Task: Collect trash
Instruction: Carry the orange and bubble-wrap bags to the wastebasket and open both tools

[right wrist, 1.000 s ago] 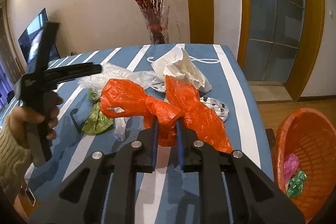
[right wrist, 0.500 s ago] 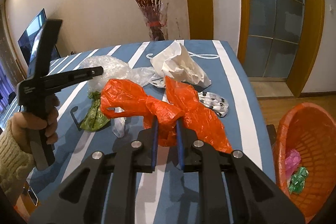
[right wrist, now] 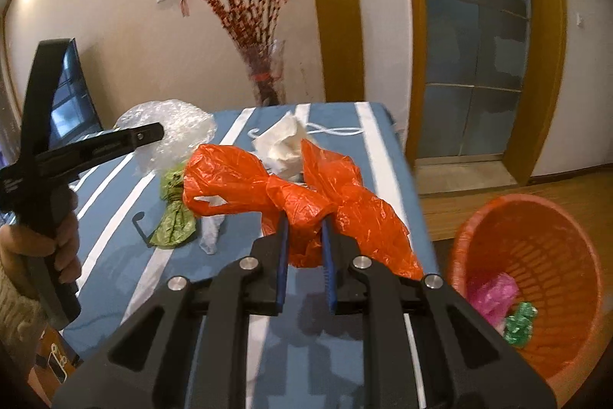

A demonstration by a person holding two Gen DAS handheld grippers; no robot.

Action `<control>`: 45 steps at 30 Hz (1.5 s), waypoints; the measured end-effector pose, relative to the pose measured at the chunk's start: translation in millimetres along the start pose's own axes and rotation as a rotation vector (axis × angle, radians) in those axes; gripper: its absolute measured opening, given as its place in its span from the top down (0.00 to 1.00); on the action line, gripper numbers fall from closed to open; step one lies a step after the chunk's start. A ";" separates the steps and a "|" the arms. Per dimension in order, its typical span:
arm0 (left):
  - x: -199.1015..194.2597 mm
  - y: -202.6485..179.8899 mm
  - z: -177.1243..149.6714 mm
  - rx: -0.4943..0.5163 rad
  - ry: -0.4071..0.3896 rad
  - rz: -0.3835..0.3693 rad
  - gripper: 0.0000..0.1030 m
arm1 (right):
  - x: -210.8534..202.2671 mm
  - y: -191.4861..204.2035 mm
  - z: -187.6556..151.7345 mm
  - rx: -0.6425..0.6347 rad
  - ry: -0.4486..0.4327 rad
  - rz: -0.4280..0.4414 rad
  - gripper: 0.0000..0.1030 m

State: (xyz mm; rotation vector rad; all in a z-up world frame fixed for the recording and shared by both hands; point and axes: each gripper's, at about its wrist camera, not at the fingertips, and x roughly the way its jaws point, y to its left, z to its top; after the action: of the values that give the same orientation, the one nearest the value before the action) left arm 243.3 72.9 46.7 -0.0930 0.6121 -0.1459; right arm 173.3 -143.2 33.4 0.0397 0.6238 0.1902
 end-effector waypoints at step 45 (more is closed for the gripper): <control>16.5 -236.9 -58.7 0.162 0.134 -0.421 0.83 | -65.7 -197.4 -47.1 0.288 -0.070 -0.430 0.84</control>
State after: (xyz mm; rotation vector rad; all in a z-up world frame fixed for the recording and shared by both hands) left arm 197.0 -165.9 20.3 -0.0550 0.7060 -0.6122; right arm 126.0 -350.4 14.5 0.1867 0.5723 -0.3169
